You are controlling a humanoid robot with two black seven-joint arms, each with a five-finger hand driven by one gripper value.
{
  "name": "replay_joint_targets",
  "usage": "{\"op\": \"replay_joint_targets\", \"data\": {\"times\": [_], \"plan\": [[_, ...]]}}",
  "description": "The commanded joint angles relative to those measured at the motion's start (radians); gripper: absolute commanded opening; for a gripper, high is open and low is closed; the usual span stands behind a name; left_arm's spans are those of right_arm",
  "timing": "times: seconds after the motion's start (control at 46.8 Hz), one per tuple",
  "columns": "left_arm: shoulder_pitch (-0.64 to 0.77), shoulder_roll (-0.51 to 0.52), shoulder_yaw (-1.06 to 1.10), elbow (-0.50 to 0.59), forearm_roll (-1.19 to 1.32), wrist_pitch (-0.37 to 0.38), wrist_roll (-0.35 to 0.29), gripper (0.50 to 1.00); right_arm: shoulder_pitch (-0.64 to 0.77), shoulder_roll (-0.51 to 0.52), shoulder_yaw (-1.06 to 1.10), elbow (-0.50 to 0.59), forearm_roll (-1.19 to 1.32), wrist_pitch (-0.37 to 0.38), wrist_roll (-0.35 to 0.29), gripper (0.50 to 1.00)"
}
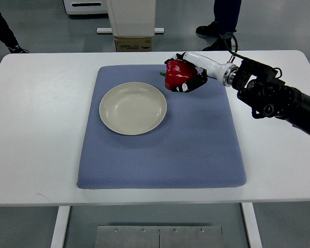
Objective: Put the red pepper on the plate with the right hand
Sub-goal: 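Lift the pepper with the right hand and carry it over the plate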
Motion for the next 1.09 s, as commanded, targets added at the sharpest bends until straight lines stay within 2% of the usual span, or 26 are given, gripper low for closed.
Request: {"op": "replay_joint_targets", "data": {"times": [0.0, 0.235, 0.406, 0.748, 0.94, 1.068], "plan": [[0.001, 0.000, 0.000, 0.000, 0.000, 0.000, 0.000, 1.000, 0.013, 0.026, 0.001, 0.000, -0.001, -0.001, -0.009, 0.500], [0.001, 0.000, 0.000, 0.000, 0.000, 0.000, 0.002, 1.000, 0.036, 0.029, 0.003, 0.006, 0.001, -0.001, -0.003, 0.500], [-0.001, 0.000, 0.000, 0.000, 0.000, 0.000, 0.000, 1.000, 0.042, 0.029, 0.024, 0.026, 0.002, -0.001, 0.029, 0.500], [-0.001, 0.000, 0.000, 0.000, 0.000, 0.000, 0.000, 1.000, 0.031, 0.029, 0.032, 0.138, 0.002, -0.006, 0.086, 0.500], [0.001, 0.000, 0.000, 0.000, 0.000, 0.000, 0.000, 1.000, 0.015, 0.029, 0.041, 0.244, 0.002, -0.034, 0.089, 0.500], [-0.001, 0.000, 0.000, 0.000, 0.000, 0.000, 0.000, 1.000, -0.008, 0.029, 0.043, 0.272, 0.002, -0.035, 0.088, 0.500]]}}
